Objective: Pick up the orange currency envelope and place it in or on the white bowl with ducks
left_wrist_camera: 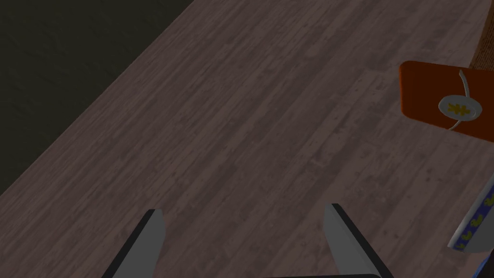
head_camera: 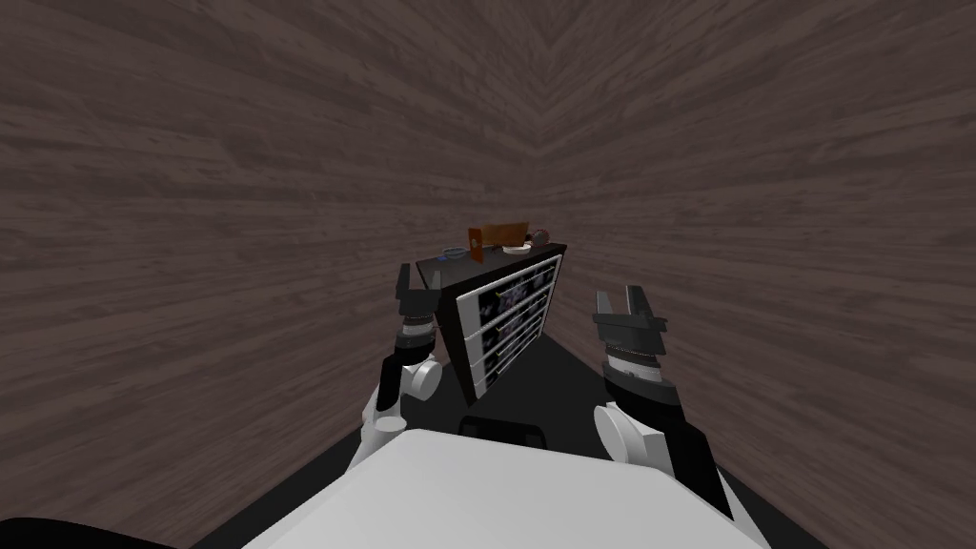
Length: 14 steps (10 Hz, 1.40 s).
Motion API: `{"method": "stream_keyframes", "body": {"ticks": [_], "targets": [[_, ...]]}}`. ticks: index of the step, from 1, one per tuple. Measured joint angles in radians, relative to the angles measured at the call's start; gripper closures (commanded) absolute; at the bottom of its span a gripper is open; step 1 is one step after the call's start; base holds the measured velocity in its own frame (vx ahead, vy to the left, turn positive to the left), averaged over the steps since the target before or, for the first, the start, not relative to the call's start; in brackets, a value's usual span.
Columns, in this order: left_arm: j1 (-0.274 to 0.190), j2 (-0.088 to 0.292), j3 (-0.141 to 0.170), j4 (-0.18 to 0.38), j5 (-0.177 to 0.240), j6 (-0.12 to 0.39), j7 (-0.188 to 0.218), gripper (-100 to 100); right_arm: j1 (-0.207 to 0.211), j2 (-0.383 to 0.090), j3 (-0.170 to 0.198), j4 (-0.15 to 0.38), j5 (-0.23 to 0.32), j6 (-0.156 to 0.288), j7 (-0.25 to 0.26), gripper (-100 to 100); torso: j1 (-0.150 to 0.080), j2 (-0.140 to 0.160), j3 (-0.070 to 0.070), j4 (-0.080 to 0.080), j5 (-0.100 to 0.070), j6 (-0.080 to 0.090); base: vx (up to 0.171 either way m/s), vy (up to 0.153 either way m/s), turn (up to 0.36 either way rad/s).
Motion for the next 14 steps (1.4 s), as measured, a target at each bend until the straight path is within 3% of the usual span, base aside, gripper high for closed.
{"method": "stream_keyframes", "body": {"ticks": [10, 14], "targets": [[-0.238, 0.017, -0.007, 0.130, 0.281, -0.055, -0.135, -100, 0.000, 0.000, 0.000, 0.000, 0.000, 0.000, 0.000, 0, -0.001, -0.001, 0.000, 0.000, 0.000, 0.000, -0.025, -0.079, -0.027], [-0.339, 0.016, 0.004, 0.184, 0.402, -0.070, -0.197, -100, 0.000, 0.000, 0.000, 0.000, 0.000, 0.000, 0.000, 0, -0.001, -0.001, -0.001, 0.000, 0.000, 0.000, -0.007, -0.068, -0.015]]}}
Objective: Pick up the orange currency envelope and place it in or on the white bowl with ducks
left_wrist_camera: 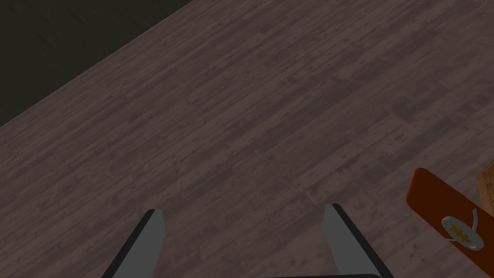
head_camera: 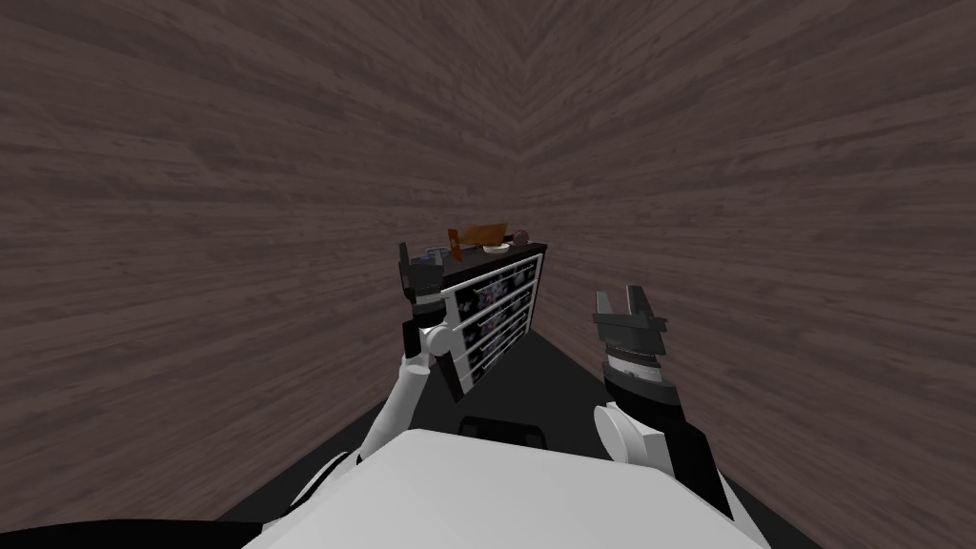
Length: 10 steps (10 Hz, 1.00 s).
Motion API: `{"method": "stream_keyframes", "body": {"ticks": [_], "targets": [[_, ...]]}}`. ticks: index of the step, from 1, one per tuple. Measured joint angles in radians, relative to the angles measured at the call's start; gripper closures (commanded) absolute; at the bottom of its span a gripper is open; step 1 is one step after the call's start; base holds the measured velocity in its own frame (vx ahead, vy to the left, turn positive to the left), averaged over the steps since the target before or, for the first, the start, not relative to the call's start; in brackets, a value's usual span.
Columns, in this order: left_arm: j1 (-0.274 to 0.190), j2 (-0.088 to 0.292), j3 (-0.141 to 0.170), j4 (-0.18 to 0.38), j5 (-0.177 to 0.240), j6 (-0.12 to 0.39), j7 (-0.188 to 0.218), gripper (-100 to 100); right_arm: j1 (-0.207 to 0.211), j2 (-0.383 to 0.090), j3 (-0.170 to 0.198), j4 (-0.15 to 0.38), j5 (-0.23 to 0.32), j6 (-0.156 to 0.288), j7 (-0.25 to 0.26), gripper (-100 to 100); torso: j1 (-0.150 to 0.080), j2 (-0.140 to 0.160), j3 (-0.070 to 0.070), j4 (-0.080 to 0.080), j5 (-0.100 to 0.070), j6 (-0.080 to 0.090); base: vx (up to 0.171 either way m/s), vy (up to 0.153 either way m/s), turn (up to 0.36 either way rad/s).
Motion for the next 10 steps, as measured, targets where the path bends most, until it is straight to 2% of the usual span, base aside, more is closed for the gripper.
{"method": "stream_keyframes", "body": {"ticks": [1, 5, 6, 8, 10], "targets": [[-0.009, 0.000, 0.001, 0.005, 0.021, -0.001, -0.004, -100, 0.000, 0.000, 0.000, 0.000, 0.000, 0.000, 0.000, 0, 0.003, 0.000, 0.000, 0.000, 0.001, 0.000, 0.005, -0.059, -0.032], [-0.102, 0.001, 0.020, 0.066, 0.145, -0.022, -0.060, -100, 0.000, 0.000, 0.000, 0.000, 0.000, 0.000, 0.000, 0, 0.000, 0.000, 0.000, 0.000, 0.000, 0.000, -0.010, -0.075, -0.023], [-0.133, 0.003, 0.026, 0.096, 0.174, -0.032, -0.075, -100, 0.000, 0.000, 0.000, 0.000, 0.000, 0.000, 0.000, 0, 0.000, 0.000, 0.000, 0.000, 0.000, 0.000, -0.004, -0.075, -0.015], [-0.160, -0.003, 0.029, 0.107, 0.225, -0.037, -0.097, -100, 0.000, 0.000, 0.000, 0.000, 0.000, 0.000, 0.000, 0, 0.003, 0.000, 0.000, 0.000, 0.001, 0.000, 0.002, -0.050, -0.010], [-0.207, -0.006, 0.045, 0.135, 0.286, -0.039, -0.129, -100, 0.000, 0.000, 0.000, 0.000, 0.000, 0.000, 0.000, 0, 0.002, 0.000, 0.000, 0.000, 0.000, 0.000, -0.001, -0.064, -0.018]]}}
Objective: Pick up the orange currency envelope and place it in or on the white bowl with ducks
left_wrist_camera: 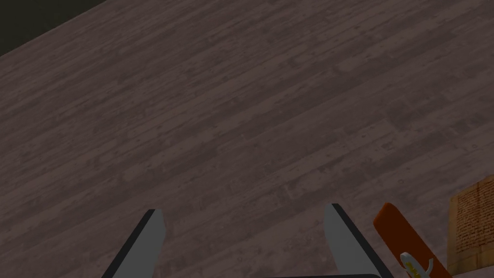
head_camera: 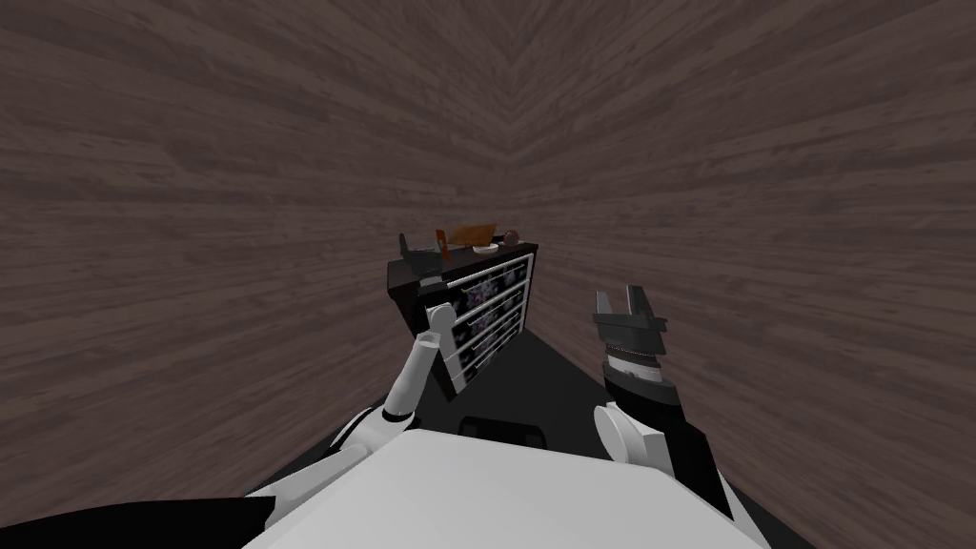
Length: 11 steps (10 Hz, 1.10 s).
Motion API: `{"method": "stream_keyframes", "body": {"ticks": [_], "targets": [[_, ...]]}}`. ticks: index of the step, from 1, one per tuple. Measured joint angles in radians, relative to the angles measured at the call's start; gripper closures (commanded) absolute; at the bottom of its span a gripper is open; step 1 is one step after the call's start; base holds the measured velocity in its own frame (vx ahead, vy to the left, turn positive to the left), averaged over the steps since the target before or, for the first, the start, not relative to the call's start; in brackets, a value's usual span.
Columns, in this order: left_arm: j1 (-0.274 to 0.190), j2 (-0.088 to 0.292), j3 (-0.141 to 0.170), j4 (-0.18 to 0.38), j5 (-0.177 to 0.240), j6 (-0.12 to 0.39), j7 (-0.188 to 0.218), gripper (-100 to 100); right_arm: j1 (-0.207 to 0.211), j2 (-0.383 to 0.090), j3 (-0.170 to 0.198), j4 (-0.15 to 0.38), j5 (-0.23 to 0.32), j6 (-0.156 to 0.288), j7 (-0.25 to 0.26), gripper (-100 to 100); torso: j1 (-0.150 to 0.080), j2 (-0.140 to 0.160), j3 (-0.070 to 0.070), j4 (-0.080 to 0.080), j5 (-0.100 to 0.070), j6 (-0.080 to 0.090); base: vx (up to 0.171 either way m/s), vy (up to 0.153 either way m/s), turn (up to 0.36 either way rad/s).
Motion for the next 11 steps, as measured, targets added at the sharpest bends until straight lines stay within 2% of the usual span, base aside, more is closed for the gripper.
{"method": "stream_keyframes", "body": {"ticks": [3, 5, 8, 10, 11], "targets": [[-0.077, 0.002, 0.035, 0.059, 0.099, -0.011, -0.050, -100, 0.000, 0.000, 0.000, 0.000, 0.000, 0.000, 0.000, 0, -0.001, -0.001, -0.001, 0.000, 0.000, 0.000, 0.009, -0.068, -0.010], [-0.102, 0.002, 0.038, 0.084, 0.150, -0.026, -0.060, -100, 0.000, 0.000, 0.000, 0.000, 0.000, 0.000, 0.000, 0, 0.002, 0.000, 0.000, 0.000, 0.000, 0.000, 0.003, -0.035, -0.008], [-0.164, -0.001, 0.077, 0.130, 0.241, -0.032, -0.112, -100, 0.000, 0.000, 0.000, 0.000, 0.000, 0.000, 0.000, 0, 0.000, -0.001, 0.000, 0.000, 0.000, 0.000, 0.013, -0.060, -0.005], [-0.193, -0.003, 0.086, 0.155, 0.293, -0.039, -0.130, -100, 0.000, 0.000, 0.000, 0.000, 0.000, 0.000, 0.000, 0, 0.002, 0.000, 0.000, 0.000, 0.001, 0.000, 0.007, -0.033, -0.004], [-0.224, -0.006, 0.100, 0.180, 0.322, -0.044, -0.147, -100, 0.000, 0.000, 0.000, 0.000, 0.000, 0.000, 0.000, 0, 0.001, -0.001, 0.000, 0.000, 0.000, 0.000, 0.013, -0.046, -0.002]]}}
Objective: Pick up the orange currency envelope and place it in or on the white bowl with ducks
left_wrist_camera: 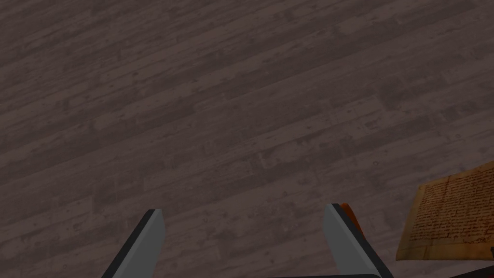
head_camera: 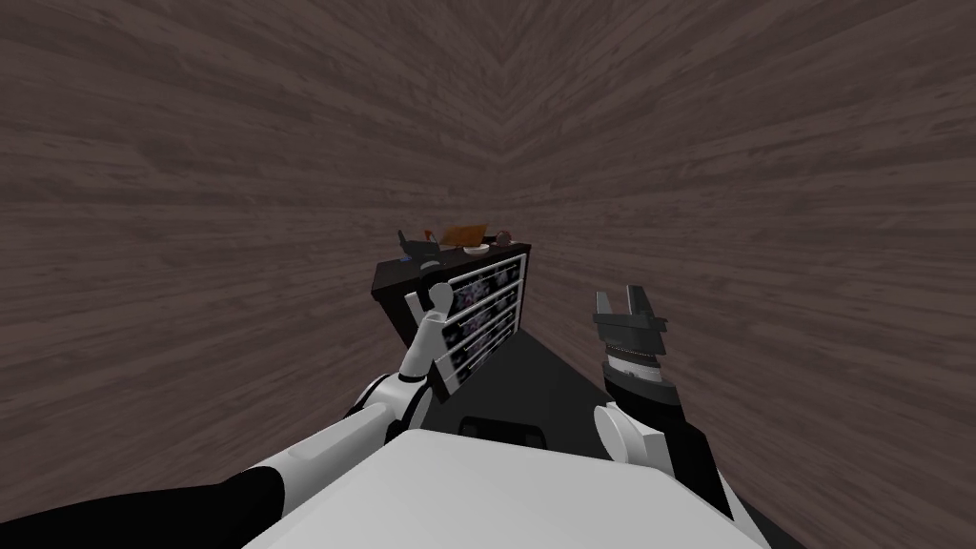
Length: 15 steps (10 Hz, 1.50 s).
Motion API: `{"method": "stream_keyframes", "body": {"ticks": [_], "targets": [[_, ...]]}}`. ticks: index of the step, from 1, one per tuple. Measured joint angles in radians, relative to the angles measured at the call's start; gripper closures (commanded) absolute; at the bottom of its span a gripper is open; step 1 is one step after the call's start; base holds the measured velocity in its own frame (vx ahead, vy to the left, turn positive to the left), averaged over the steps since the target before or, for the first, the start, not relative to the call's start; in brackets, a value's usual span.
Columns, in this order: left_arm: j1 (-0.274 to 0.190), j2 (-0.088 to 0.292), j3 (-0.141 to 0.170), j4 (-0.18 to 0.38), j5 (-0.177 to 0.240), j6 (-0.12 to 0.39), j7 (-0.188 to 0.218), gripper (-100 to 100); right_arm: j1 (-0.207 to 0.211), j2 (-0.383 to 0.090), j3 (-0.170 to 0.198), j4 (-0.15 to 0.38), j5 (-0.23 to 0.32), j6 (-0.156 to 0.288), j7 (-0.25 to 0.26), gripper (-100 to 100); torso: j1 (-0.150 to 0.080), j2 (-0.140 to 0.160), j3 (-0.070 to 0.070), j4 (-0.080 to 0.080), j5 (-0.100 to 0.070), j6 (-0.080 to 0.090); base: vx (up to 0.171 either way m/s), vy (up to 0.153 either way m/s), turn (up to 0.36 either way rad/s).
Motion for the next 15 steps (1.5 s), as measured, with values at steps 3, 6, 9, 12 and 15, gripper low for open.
{"method": "stream_keyframes", "body": {"ticks": [3, 6, 9, 12, 15], "targets": [[-0.056, 0.002, 0.040, 0.051, 0.096, -0.008, -0.042, -100, 0.000, 0.000, 0.000, 0.000, 0.000, 0.000, 0.000, 0, 0.000, 0.000, 0.000, 0.000, 0.000, 0.000, 0.015, -0.052, -0.001], [-0.100, 0.000, 0.073, 0.095, 0.177, -0.017, -0.074, -100, 0.000, 0.000, 0.000, 0.000, 0.000, 0.000, 0.000, 0, 0.002, 0.000, 0.000, 0.000, 0.000, 0.000, 0.016, -0.034, 0.001], [-0.158, 0.001, 0.122, 0.156, 0.264, -0.026, -0.110, -100, 0.000, 0.000, 0.000, 0.000, 0.000, 0.000, 0.000, 0, 0.001, -0.001, 0.000, 0.000, 0.000, 0.000, 0.021, -0.035, 0.005], [-0.205, 0.000, 0.166, 0.208, 0.355, -0.034, -0.147, -100, 0.000, 0.000, 0.000, 0.000, 0.000, 0.000, 0.000, 0, 0.001, -0.001, -0.001, 0.000, 0.000, 0.000, 0.028, -0.041, 0.008], [-0.260, -0.004, 0.219, 0.265, 0.439, -0.045, -0.191, -100, 0.000, 0.000, 0.000, 0.000, 0.000, 0.000, 0.000, 0, 0.001, -0.001, -0.001, 0.000, 0.000, 0.000, 0.027, -0.026, 0.010]]}}
